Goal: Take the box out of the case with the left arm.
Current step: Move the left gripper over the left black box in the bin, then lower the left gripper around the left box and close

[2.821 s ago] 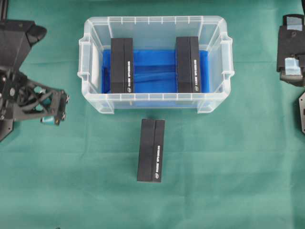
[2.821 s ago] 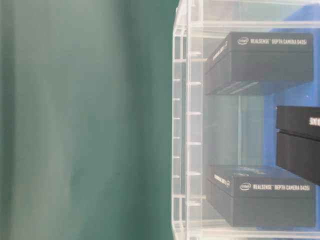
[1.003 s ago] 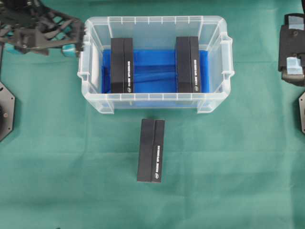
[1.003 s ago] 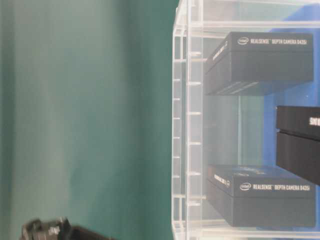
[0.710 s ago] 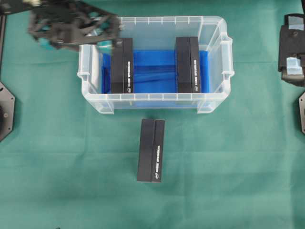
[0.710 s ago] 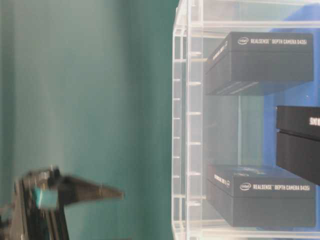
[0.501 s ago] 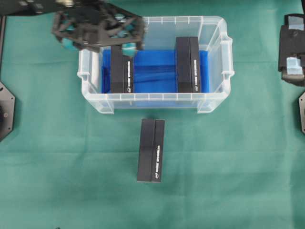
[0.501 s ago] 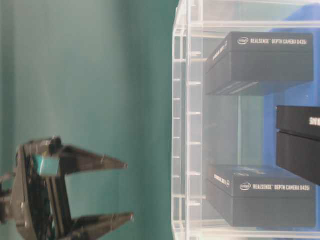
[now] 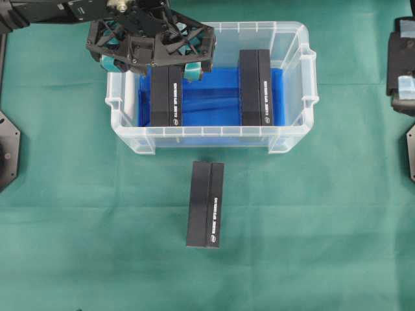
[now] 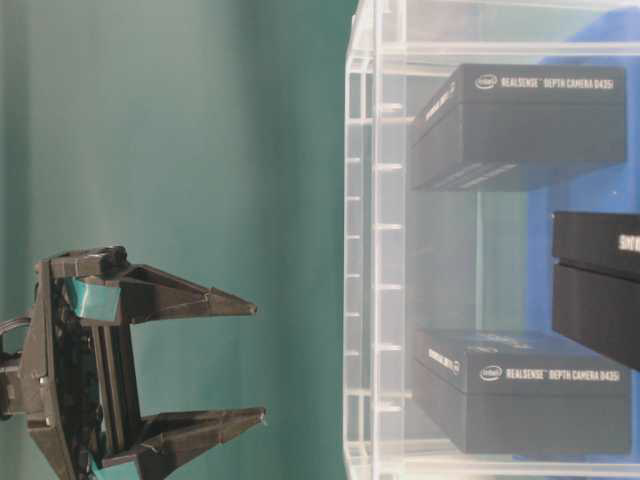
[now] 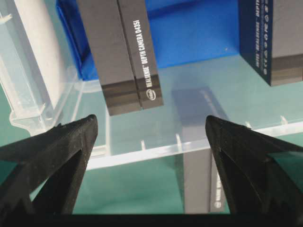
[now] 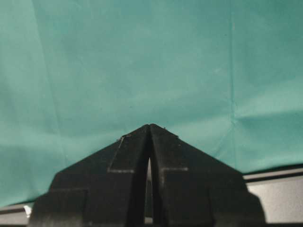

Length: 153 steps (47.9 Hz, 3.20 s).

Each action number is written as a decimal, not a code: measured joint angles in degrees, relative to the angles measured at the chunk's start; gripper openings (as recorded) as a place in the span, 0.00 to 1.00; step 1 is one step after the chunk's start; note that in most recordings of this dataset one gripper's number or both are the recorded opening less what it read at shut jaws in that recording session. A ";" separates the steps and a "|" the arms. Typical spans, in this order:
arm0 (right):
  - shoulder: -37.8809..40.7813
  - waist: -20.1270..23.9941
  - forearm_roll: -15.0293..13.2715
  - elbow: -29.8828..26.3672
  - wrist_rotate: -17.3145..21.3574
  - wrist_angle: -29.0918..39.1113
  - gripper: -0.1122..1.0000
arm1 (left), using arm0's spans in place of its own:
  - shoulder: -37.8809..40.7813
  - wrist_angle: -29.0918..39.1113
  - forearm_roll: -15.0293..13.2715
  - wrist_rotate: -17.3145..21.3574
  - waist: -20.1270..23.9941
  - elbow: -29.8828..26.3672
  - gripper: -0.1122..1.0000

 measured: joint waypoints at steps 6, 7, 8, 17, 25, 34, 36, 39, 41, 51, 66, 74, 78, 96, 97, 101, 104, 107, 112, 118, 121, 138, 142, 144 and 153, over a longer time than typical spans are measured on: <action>0.00 0.00 0.00 0.09 0.00 0.00 0.12 | 0.00 0.00 0.00 0.00 0.00 0.00 0.98; -0.09 0.00 0.00 0.09 0.00 0.00 0.12 | 0.00 0.00 0.00 0.00 0.00 0.00 0.98; -0.09 0.00 -0.09 0.09 0.00 0.00 0.12 | 0.00 0.00 0.00 0.00 0.00 0.00 0.98; 0.00 0.00 -0.09 0.09 0.09 0.09 0.12 | 0.00 0.09 0.00 -0.18 0.00 0.62 0.98; 0.00 0.00 0.00 0.09 0.09 0.09 0.12 | -0.09 0.00 0.00 -0.26 0.00 0.79 0.98; 0.00 0.09 0.00 0.18 0.18 0.09 0.12 | -0.09 0.09 0.00 -0.26 0.00 1.41 0.98; 0.00 0.00 -0.09 0.09 0.18 0.09 0.12 | 0.00 0.09 0.00 -0.26 0.00 1.58 0.98; 0.09 0.00 0.00 0.18 0.18 0.09 0.12 | 0.00 0.09 0.00 -0.26 0.00 1.67 0.98; 0.00 0.00 0.00 0.09 0.18 0.09 0.12 | -0.09 0.00 0.09 -0.35 0.00 1.67 0.98; 0.00 0.00 -0.09 0.09 0.09 0.09 0.12 | 0.00 -0.18 0.00 -0.44 0.00 2.02 0.98; 0.00 0.00 0.00 0.18 0.09 0.09 0.12 | 0.00 -1.14 0.26 -0.53 0.09 2.99 0.98; 0.09 0.00 0.00 0.18 0.18 0.09 0.12 | -0.09 -3.87 0.62 -0.70 0.09 6.06 0.98; 0.09 0.00 0.00 0.18 0.18 0.09 0.12 | -0.09 -5.45 0.70 -0.70 0.18 8.00 0.98; 0.09 0.00 0.00 0.18 0.18 0.09 0.12 | 0.00 -13.62 0.79 -0.70 0.35 15.73 0.98; 0.09 0.00 0.00 0.18 0.18 0.09 0.12 | -0.09 -14.06 0.88 -0.70 0.35 16.17 0.98; 0.09 0.00 -0.09 0.18 0.18 0.09 0.12 | -0.09 -15.82 0.88 -0.70 0.44 17.67 0.98; 0.09 0.00 0.00 0.18 0.18 0.09 0.12 | 0.00 -17.14 0.88 -0.70 0.53 18.46 0.98; 0.09 0.00 -0.09 0.18 0.18 0.09 0.12 | 0.09 -18.19 0.88 -0.62 0.53 19.07 0.98; 0.09 0.00 -0.09 0.18 0.18 0.09 0.12 | 0.97 -19.78 0.88 -0.79 0.62 19.86 0.98; 0.09 0.00 -0.09 0.18 0.18 0.09 0.12 | 2.37 -21.27 0.97 -0.79 0.70 20.21 0.98; 0.09 0.00 -0.09 0.18 0.18 0.09 0.12 | 2.99 -21.62 0.88 -0.79 0.70 20.30 0.98; 0.09 0.00 -0.09 0.18 0.09 0.09 0.12 | 3.43 -23.73 0.97 -0.97 1.05 21.45 0.98; 0.09 0.00 -0.09 0.26 0.09 0.00 0.12 | 3.34 -24.08 0.88 -1.49 1.14 21.71 0.98; 0.09 0.00 0.00 0.26 0.09 0.00 0.12 | 3.25 -24.17 0.97 -1.93 1.14 21.71 0.98; 0.09 0.00 -0.09 0.35 0.09 0.00 0.12 | 3.25 -24.17 0.79 -2.20 1.32 21.71 0.90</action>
